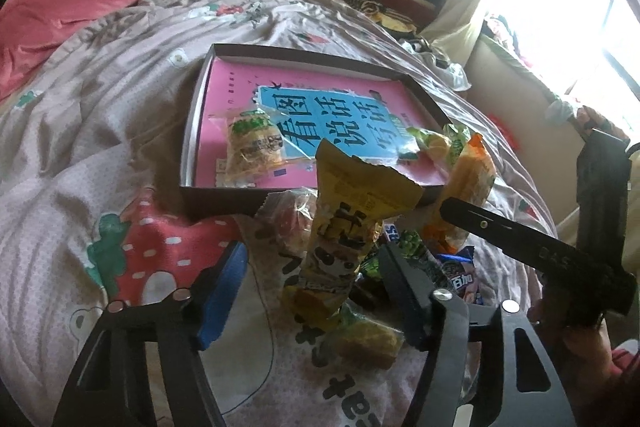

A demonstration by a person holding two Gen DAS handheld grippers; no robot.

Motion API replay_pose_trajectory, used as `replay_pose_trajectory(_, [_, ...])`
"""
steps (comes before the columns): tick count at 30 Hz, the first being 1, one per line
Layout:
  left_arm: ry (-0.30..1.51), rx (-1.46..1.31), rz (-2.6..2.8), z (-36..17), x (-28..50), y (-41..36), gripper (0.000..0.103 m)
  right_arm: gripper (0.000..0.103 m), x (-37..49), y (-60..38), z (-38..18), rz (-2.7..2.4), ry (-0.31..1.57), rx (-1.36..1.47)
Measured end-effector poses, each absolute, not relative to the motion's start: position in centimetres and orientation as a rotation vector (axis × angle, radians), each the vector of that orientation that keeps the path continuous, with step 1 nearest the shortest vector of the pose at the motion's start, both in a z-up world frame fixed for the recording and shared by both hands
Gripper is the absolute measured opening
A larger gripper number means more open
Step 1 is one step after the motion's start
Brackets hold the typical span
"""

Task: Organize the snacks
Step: 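Grasp the tall yellow snack bag with the left tool while the right tool grasps the orange-topped bread-stick bag, then lift and carry the yellow bag left and bread-stick bag right over the pink tray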

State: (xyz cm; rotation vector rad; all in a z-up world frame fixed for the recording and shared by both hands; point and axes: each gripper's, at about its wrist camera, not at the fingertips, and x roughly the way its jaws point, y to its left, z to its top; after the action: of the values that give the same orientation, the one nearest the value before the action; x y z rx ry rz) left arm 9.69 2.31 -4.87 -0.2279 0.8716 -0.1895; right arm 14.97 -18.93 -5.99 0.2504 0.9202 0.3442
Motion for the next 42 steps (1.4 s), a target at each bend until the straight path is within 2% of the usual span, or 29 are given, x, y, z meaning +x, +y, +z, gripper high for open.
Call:
replay_pose_trajectory(7, [0.877, -0.233, -0.208, -5.1, 10.2, 2.2, 0.049, 0.047, 15.3, -18.4, -6.3, 0.369, 0.922, 0.254])
replay_pose_trajectory(9, [0.883, -0.234, -0.211, -5.3, 10.3, 2.1, 0.046, 0.044, 15.4, -18.3, -6.4, 0.373, 0.924, 0.256])
replay_pose_trajectory(12, [0.894, -0.242, -0.216, -5.7, 10.6, 2.2, 0.037, 0.034, 15.5, -18.3, -6.5, 0.378, 0.919, 0.249])
replay_pose_trajectory(16, [0.89, -0.255, -0.222, -5.7, 10.5, 2.5, 0.024, 0.032, 15.2, -18.2, -6.2, 0.378, 0.898, 0.231])
replay_pose_trajectory(19, [0.88, -0.261, -0.223, -5.4, 10.3, 2.8, 0.019, 0.032, 14.9, -18.3, -5.7, 0.386, 0.871, 0.226])
replay_pose_trajectory(23, [0.866, -0.264, -0.22, -4.9, 10.1, 3.0, 0.016, 0.032, 14.4, -18.3, -4.7, 0.403, 0.832, 0.211])
replay_pose_trajectory(42, [0.773, -0.278, -0.205, -1.0, 8.9, 3.7, 0.015, 0.032, 13.6, -18.4, -2.4, 0.427, 0.746, 0.194])
